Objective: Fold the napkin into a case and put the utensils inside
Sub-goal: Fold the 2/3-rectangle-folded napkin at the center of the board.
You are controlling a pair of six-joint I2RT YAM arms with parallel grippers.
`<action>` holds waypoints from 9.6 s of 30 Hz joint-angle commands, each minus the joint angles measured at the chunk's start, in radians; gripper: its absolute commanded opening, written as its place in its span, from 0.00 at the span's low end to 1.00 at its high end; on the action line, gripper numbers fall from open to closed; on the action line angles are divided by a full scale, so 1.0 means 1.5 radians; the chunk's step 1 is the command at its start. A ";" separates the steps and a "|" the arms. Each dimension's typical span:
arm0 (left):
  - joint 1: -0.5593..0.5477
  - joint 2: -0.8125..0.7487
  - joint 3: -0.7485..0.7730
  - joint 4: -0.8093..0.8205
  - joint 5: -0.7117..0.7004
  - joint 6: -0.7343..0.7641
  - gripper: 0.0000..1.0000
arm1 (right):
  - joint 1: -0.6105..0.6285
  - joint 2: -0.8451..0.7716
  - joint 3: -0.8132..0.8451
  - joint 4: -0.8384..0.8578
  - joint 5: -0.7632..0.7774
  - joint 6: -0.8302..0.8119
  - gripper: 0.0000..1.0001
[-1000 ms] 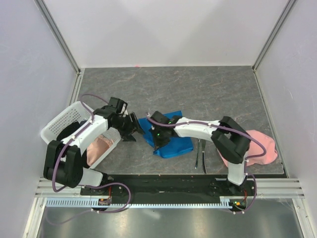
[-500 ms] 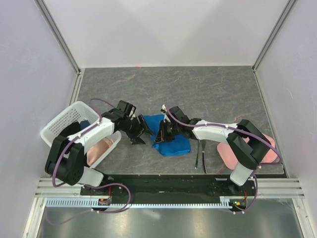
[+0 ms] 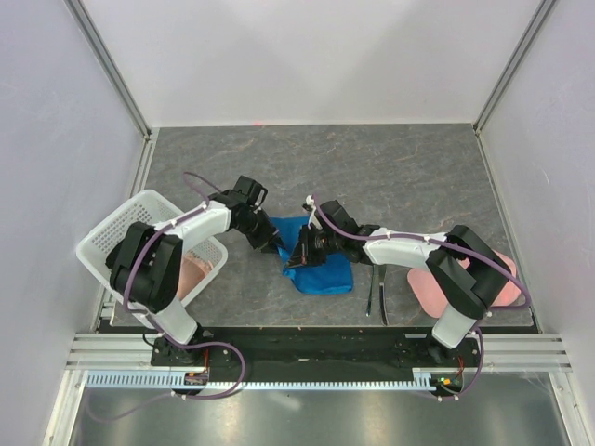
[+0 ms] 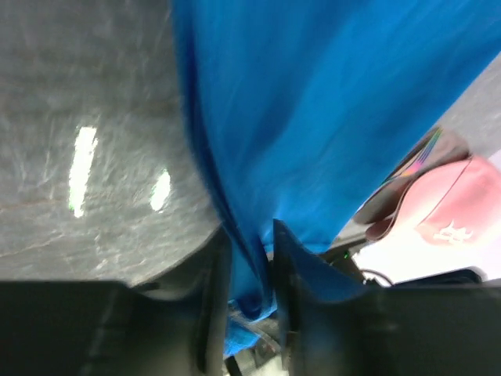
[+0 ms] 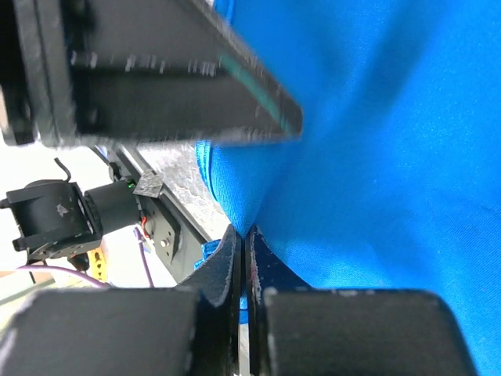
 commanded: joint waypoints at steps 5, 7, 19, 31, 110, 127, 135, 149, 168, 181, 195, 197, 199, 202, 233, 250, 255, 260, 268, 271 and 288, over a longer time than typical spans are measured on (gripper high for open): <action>-0.025 0.045 0.137 -0.073 -0.134 0.164 0.02 | -0.015 0.001 0.032 -0.042 -0.034 0.004 0.41; -0.045 0.053 0.172 -0.107 -0.174 0.194 0.02 | -0.032 -0.004 0.043 -0.100 -0.044 0.002 0.55; -0.131 0.110 0.252 -0.213 -0.332 0.279 0.02 | -0.176 0.143 0.178 -0.153 -0.077 -0.037 0.33; -0.215 0.225 0.375 -0.286 -0.417 0.262 0.02 | -0.194 0.242 0.178 -0.049 -0.106 0.033 0.07; -0.303 0.141 0.249 -0.098 -0.417 0.291 0.17 | -0.214 0.346 0.336 -0.017 -0.242 -0.028 0.28; -0.127 -0.040 0.191 -0.078 -0.167 0.259 0.34 | -0.228 0.362 0.241 0.331 -0.438 0.169 0.00; -0.021 0.008 0.182 0.010 -0.097 0.333 0.34 | -0.216 0.386 0.219 0.475 -0.454 0.276 0.00; -0.009 0.087 0.221 0.006 -0.116 0.376 0.36 | -0.213 0.381 0.243 0.292 -0.441 0.143 0.02; 0.002 0.164 0.275 -0.013 -0.097 0.337 0.27 | -0.202 0.380 0.269 0.261 -0.432 0.130 0.11; 0.007 0.208 0.387 -0.212 -0.146 0.296 0.02 | -0.179 0.248 0.357 -0.274 -0.158 -0.191 0.69; 0.007 0.212 0.401 -0.264 -0.148 0.212 0.02 | -0.034 0.207 0.406 -0.420 0.200 -0.199 0.67; 0.007 0.213 0.408 -0.269 -0.152 0.205 0.02 | -0.033 0.210 0.409 -0.431 0.233 -0.206 0.57; 0.008 0.217 0.413 -0.283 -0.160 0.187 0.02 | -0.033 0.210 0.414 -0.432 0.241 -0.215 0.47; 0.010 0.213 0.419 -0.293 -0.162 0.147 0.02 | -0.034 0.204 0.406 -0.393 0.193 -0.218 0.20; 0.009 0.102 0.222 -0.017 -0.126 0.158 0.18 | -0.239 0.299 0.153 -0.006 -0.401 -0.083 0.00; -0.019 0.196 0.273 0.019 -0.068 0.127 0.16 | -0.218 0.314 0.170 0.032 -0.408 -0.045 0.00; -0.020 0.181 0.270 0.017 -0.072 0.118 0.16 | -0.176 0.318 0.169 0.153 -0.404 0.068 0.00; -0.019 0.184 0.265 0.007 -0.075 0.123 0.16 | -0.154 0.323 0.175 0.238 -0.393 0.137 0.00; -0.019 0.116 0.274 -0.011 -0.100 0.143 0.32 | -0.156 0.312 0.153 0.218 -0.394 0.118 0.00; -0.007 0.079 0.286 -0.027 -0.098 0.189 0.40 | -0.154 0.312 0.142 0.236 -0.396 0.124 0.00; 0.079 0.163 0.306 -0.088 0.043 0.450 0.46 | -0.154 0.322 0.164 0.191 -0.408 0.079 0.00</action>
